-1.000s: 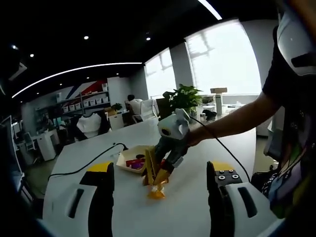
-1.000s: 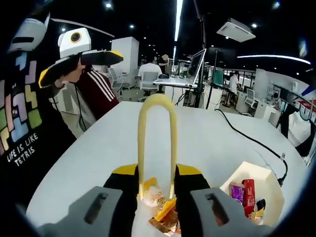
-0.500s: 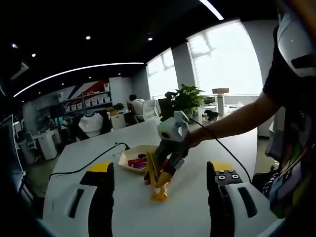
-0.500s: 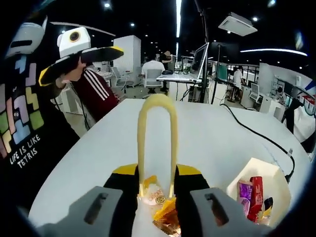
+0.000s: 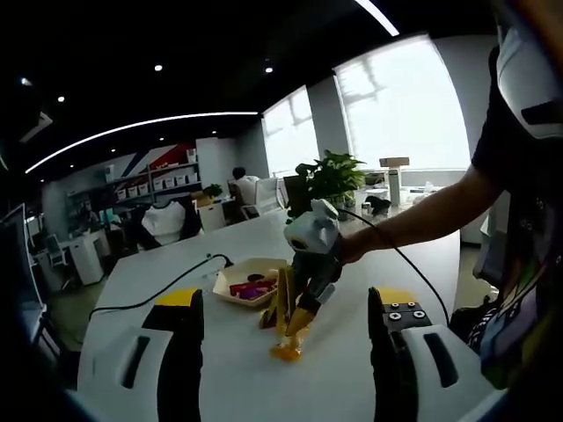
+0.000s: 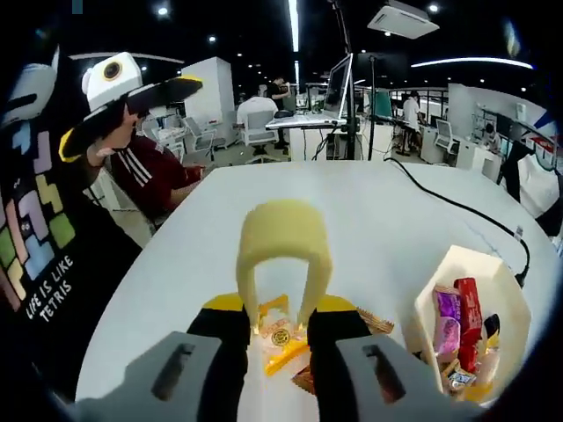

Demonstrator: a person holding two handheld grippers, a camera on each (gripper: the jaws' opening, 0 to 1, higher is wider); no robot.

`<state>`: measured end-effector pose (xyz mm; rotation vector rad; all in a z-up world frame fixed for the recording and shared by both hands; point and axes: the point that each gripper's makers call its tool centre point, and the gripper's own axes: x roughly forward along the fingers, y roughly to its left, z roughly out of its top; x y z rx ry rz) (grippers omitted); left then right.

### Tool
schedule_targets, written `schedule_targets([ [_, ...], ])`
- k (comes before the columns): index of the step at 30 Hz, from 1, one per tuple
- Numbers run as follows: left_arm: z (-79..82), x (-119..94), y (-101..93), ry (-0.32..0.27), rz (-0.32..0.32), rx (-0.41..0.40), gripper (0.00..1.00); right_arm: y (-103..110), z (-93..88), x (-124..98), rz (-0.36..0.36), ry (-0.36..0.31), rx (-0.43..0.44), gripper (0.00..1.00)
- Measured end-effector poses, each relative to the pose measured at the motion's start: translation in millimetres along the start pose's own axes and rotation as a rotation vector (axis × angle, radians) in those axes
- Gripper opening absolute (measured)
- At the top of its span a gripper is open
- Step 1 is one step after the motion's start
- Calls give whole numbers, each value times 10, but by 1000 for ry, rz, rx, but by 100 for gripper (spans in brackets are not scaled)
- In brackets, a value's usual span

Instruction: Place the target food into the container with the food tongs after gripping and lifting it, then release it inside without dropping or visibly crushing the food.

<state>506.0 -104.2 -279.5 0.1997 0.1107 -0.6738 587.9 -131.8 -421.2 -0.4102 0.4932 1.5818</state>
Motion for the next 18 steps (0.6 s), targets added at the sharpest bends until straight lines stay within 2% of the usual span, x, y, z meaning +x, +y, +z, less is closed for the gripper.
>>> schedule_targets([
  [5,4,-3,12,-6,5,-2,81,-74,-1,-9,-71,22,81,15],
  [7,3,-10,15,-5,5,-2,81,-53,16,7,-74,35,57,14],
  [8,-1,-15,21,-4,7,0,81,-135,22,0,-129,35,57,14],
  [9,-3,-16,22,-4,7,0,81,-74,17,8,-84,39,69,14],
  [10,-11,-21,28,-2,9,0,81,-113,26,-1,-108,30,81,13],
  [12,-16,-30,37,-2,12,0,81,-107,18,-3,-103,14,116,13],
  [13,-17,-36,41,-1,14,0,81,-115,15,-13,-124,10,98,13],
  [14,-17,-41,44,-1,16,0,81,-82,15,-15,-105,7,95,14],
  [15,-16,-47,46,-2,18,1,81,-100,26,-24,-129,-5,93,14],
  [17,-16,-55,46,-2,20,0,81,-57,17,-34,-103,-2,101,14],
  [18,-17,-56,47,-2,21,0,81,-95,27,-47,-137,-12,100,14],
])
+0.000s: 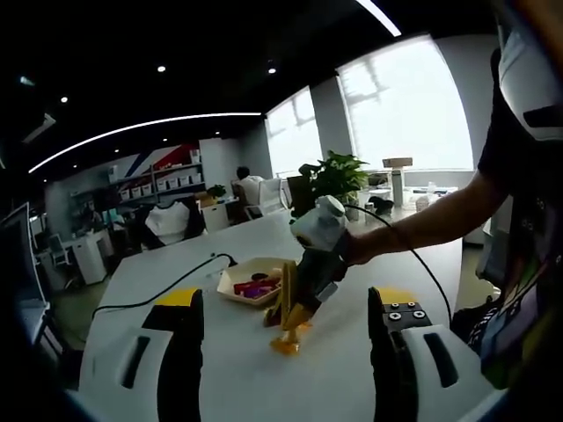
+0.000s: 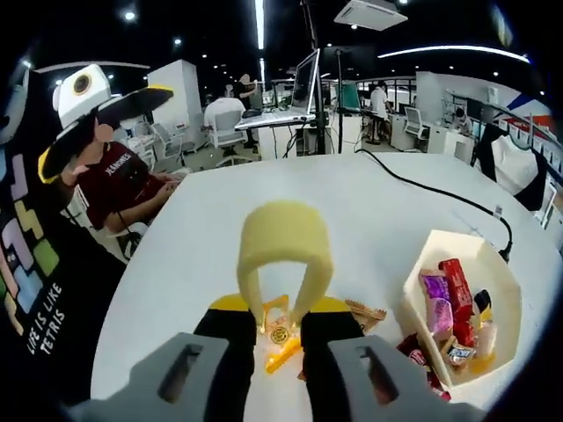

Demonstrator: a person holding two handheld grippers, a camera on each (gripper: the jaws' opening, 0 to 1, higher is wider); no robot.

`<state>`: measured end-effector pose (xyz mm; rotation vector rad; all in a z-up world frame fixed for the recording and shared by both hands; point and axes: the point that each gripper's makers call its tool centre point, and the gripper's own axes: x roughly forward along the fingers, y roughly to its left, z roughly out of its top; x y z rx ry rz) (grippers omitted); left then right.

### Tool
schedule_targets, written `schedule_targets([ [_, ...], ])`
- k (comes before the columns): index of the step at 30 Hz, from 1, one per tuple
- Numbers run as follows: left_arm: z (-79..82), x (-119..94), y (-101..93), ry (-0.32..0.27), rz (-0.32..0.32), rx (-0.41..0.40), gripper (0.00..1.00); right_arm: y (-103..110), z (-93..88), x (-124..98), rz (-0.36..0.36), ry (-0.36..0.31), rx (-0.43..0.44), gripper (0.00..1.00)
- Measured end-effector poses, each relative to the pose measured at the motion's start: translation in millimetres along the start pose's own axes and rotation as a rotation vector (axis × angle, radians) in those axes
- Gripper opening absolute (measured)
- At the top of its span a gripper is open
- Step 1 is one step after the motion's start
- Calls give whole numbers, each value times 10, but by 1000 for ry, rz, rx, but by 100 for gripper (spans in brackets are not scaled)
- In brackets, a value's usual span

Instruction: Place the target food into the container with the food tongs after gripping and lifting it, then release it inside without dropping or visibly crushing the food.

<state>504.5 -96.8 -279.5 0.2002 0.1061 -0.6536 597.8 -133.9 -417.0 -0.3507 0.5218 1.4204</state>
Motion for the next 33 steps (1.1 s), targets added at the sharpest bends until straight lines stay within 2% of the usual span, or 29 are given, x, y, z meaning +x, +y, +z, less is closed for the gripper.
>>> schedule_targets([
  [2,-3,-2,1,2,1,1,81,3,0,-25,-2,2,-15,14],
  [3,-1,-3,2,2,3,2,81,-40,38,-42,-31,-23,-41,14],
  [4,0,-3,1,1,3,2,81,-19,28,-53,-17,-20,-34,14],
  [5,5,-3,1,-1,4,2,81,-32,98,-95,-35,-59,-32,14],
  [7,10,-3,0,-2,6,2,81,-30,107,-151,-21,-56,1,14],
  [8,10,0,-4,-2,5,0,81,-125,193,-202,-77,-108,-16,14],
  [9,10,2,-8,-3,4,0,81,-107,178,-239,-52,-93,-6,14],
  [10,9,5,-13,-2,3,1,81,-142,208,-278,-64,-107,6,15],
  [11,9,10,-18,-2,2,2,81,-252,274,-342,-121,-144,-5,15],
  [12,8,13,-25,-2,-1,2,81,-248,257,-378,-102,-133,1,15],
  [13,7,16,-29,-1,-2,2,81,-309,287,-422,-130,-152,9,15],
  [15,8,21,-35,-1,-4,3,81,-346,290,-493,-125,-149,5,15],
  [17,8,26,-38,-1,-6,3,81,-552,346,-626,-199,-175,38,15],
  [18,8,27,-38,0,-6,3,81,-575,356,-648,-202,-182,43,15],
  [20,4,32,-35,1,-6,4,81,-820,412,-830,-270,-216,52,15],
  [24,-6,44,-32,5,-6,3,81,-1078,451,-1025,-311,-237,74,16],
  [26,-10,50,-35,7,-7,3,81,-1285,453,-1134,-357,-248,92,16],
  [33,-1,74,-31,5,-8,3,81,-1641,447,-1291,-416,-247,105,16],
])
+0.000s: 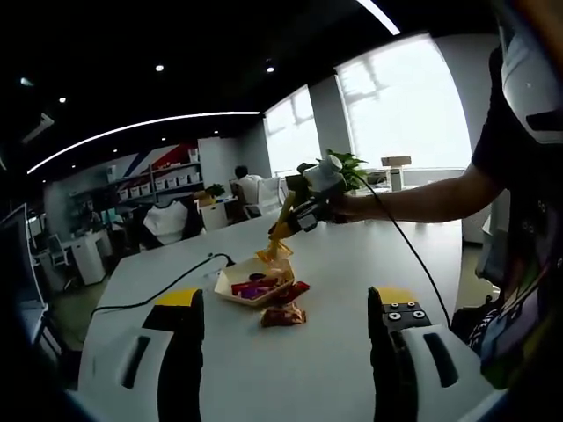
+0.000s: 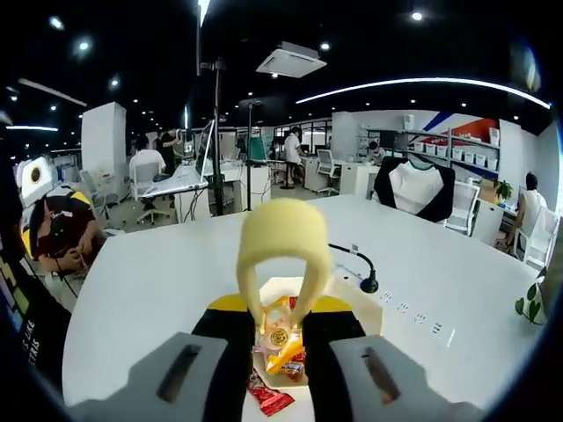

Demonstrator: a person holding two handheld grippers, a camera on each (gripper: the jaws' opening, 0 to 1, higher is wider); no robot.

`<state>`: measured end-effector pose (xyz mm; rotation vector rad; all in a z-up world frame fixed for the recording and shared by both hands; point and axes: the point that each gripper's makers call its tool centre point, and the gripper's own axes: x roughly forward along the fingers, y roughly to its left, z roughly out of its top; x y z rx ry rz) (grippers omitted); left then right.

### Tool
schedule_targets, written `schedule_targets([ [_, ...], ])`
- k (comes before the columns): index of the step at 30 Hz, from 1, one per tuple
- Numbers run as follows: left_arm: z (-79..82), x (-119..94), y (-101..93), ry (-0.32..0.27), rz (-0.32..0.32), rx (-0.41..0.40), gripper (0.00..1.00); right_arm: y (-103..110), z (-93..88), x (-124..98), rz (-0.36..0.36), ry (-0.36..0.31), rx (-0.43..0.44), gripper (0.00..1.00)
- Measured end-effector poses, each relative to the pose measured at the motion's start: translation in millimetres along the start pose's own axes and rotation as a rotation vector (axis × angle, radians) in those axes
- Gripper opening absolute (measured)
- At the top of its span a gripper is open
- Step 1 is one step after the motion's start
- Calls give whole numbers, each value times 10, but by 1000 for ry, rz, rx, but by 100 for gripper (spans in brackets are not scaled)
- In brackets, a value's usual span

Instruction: Place the target food into the container with the food tongs after gripping and lifting it, then release it inside without dropping or visibly crushing the food.

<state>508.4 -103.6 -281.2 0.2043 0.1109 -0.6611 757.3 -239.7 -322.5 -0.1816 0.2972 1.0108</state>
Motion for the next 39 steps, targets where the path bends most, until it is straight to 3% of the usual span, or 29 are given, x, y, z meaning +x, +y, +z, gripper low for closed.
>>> schedule_targets([
  [4,-1,7,2,2,-1,1,81,-196,0,44,-37,6,13,16],
  [5,-2,8,2,3,-2,0,81,-253,-6,49,-76,4,19,16],
  [16,-34,14,35,14,3,-6,81,-619,-195,264,-134,52,69,16],
  [26,-53,30,25,16,-4,-10,81,-591,-422,313,-146,93,102,16],
  [33,-53,44,13,17,-8,-11,81,-588,-460,291,-149,113,81,19],
  [39,-33,31,7,13,-6,-10,81,-506,-452,184,-159,72,140,19],
])
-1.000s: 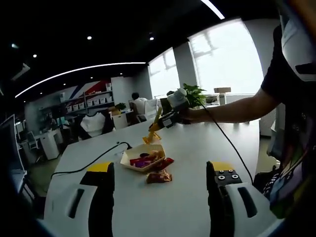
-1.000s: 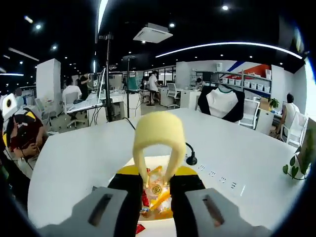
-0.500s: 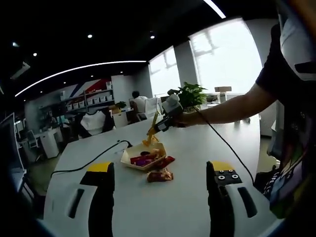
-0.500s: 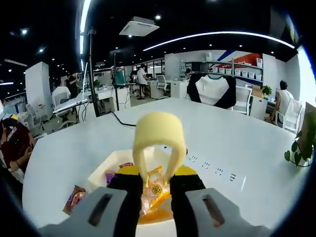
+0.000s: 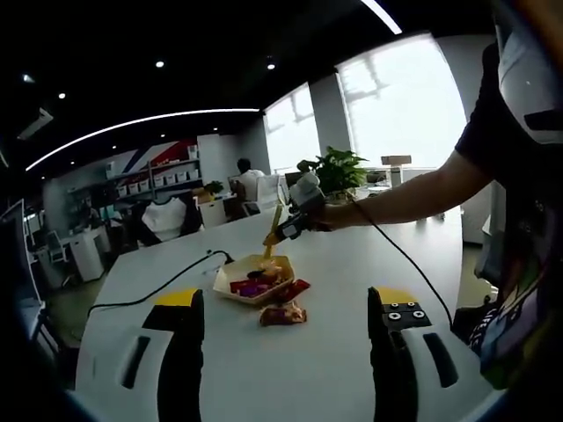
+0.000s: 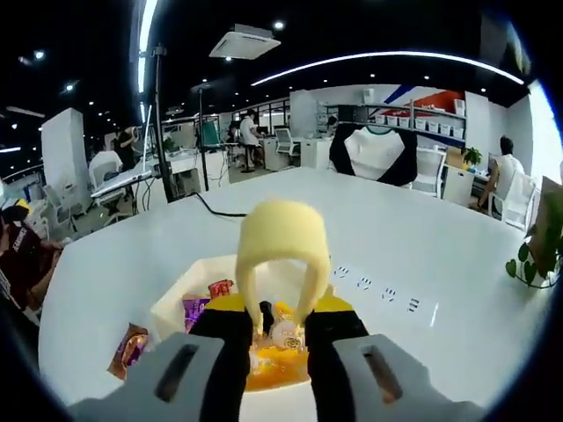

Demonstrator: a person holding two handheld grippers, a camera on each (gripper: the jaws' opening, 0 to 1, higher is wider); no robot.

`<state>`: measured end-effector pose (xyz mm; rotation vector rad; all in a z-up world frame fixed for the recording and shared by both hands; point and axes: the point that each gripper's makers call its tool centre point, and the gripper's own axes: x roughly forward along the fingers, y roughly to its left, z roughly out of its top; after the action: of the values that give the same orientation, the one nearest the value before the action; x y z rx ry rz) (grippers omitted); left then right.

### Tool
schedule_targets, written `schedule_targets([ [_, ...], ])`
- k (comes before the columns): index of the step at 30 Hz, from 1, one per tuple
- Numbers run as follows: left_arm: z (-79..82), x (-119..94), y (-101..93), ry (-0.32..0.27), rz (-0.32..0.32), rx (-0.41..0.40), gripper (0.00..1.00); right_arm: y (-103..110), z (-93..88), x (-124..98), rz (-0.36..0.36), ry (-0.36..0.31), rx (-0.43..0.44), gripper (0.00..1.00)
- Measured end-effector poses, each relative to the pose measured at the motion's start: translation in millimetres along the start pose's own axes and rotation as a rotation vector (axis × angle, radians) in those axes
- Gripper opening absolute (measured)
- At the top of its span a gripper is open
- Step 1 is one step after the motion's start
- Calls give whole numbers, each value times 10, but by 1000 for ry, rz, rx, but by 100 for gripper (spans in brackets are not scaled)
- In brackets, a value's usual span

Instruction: Place the target food into the container with the food tongs after gripping and lifting it, then release it inside without dropping or visibly crushing the food.

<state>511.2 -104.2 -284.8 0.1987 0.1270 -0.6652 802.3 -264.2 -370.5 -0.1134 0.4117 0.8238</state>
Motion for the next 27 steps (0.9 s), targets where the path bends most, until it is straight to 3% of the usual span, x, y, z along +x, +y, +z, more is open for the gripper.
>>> schedule_targets([
  [7,-21,-3,-16,6,-2,-1,81,248,-43,-210,12,-3,3,19],
  [18,5,41,-100,-2,-25,1,81,567,35,-496,15,-49,-6,20],
  [23,9,59,-127,-5,-34,1,81,650,66,-543,18,-67,-20,21],
  [27,15,72,-148,-7,-42,3,81,867,62,-591,43,-71,-30,21],
])
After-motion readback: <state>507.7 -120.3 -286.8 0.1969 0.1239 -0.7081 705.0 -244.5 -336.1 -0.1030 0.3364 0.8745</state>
